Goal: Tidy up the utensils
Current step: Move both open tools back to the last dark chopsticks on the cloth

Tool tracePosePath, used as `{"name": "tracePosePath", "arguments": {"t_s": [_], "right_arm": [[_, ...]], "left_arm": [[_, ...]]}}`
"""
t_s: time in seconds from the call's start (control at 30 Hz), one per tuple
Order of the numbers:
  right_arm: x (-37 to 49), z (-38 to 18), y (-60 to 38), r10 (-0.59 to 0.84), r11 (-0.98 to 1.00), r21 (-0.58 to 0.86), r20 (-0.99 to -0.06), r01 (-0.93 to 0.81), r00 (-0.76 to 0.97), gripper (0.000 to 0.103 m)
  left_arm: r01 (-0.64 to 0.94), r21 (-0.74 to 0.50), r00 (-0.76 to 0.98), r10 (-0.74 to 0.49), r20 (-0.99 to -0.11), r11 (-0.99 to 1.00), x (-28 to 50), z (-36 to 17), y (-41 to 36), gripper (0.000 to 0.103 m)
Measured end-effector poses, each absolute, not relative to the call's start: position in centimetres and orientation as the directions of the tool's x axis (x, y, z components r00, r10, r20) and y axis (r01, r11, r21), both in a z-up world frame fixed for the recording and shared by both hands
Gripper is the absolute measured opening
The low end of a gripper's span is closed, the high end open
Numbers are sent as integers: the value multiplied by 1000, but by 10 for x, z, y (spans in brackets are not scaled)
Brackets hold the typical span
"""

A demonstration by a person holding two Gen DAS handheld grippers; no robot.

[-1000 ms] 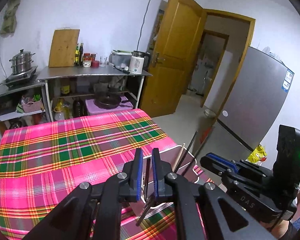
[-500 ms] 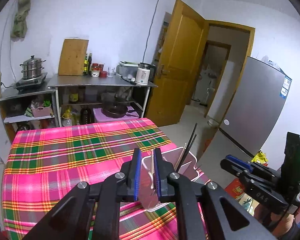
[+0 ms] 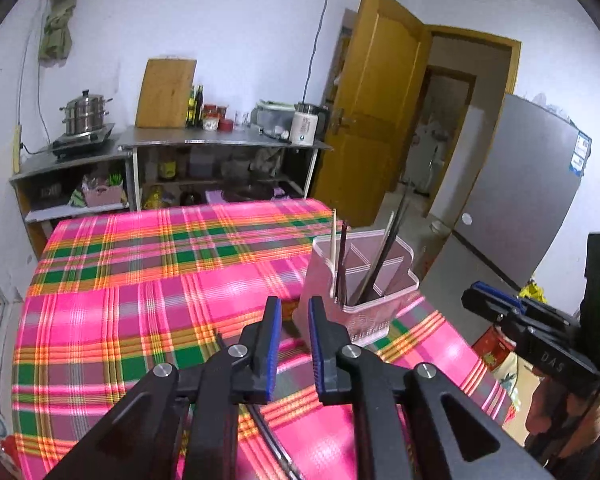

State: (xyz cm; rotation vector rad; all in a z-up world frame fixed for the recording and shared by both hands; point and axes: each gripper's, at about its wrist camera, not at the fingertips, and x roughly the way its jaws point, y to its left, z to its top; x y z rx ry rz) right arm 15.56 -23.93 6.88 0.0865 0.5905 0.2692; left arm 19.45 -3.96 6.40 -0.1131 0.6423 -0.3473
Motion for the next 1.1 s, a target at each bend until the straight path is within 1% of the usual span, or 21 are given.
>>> {"name": "tracePosePath", "arguments": {"t_s": [0.33,0.6,0.9,1.1], "right_arm": [[144,41,-225,302,953,172,-588,-249,750,23],[141,12,-208,323,945,176,-641,-277,696,23],[152,-15,-192,353,931,191,-687,-311,635,23],[160,-31,-185,365,925,204,-712,-320,600,23]], "left_arm": [[245,-216,701,-326,-634,945,178,17,-28,13],[193,-234,656,-302,-692,953,179,-18,-17,14],[134,-261,601,-288,-745,956,196,-62,-10,21],[113,-269,577,-283,-766,957,214,-82,-15,22]]}}
